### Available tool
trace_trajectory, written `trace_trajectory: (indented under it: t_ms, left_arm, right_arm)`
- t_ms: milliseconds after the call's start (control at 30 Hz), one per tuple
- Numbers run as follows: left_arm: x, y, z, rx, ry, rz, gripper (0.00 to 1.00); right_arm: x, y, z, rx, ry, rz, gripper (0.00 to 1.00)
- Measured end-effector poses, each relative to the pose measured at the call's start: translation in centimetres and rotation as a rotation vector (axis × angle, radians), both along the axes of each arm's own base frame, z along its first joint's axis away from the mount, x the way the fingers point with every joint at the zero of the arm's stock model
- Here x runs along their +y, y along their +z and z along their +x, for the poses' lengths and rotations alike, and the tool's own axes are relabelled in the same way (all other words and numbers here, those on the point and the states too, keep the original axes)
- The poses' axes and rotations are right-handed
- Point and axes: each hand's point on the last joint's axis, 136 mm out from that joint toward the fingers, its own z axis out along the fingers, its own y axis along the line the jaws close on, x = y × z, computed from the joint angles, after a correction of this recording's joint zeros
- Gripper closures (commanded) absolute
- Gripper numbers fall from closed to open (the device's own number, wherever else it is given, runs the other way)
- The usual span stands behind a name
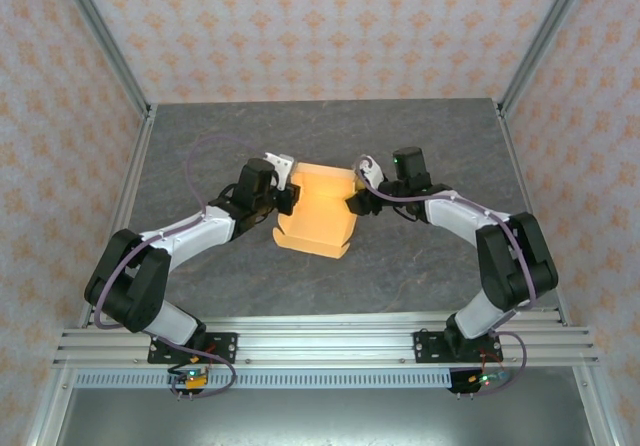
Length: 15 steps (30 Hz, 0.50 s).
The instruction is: Fold the paper box
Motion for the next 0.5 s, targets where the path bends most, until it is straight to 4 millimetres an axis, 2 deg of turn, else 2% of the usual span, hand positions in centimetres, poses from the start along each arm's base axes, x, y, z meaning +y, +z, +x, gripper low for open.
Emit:
trace_trajectory:
  t_ms: [200, 400, 500]
  left_arm:
    - [1.6, -0.2, 0.7, -0.005, 0.076, 0.019, 1.0]
    - [2.0, -0.2, 1.0, -0.021, 0.101, 0.031, 1.0]
    - [1.4, -0.4, 0.6, -0.015, 0.08, 0.029, 1.0]
  right_arm:
    - [1.9, -0.7, 0.8, -0.01, -0.063, 0.025, 0.65]
    - [2.1, -0.3, 1.7, -0.032, -0.112, 0.042, 0.5]
    - [2.1, 0.1, 2.0, -0.043, -0.132, 0.067, 0.41]
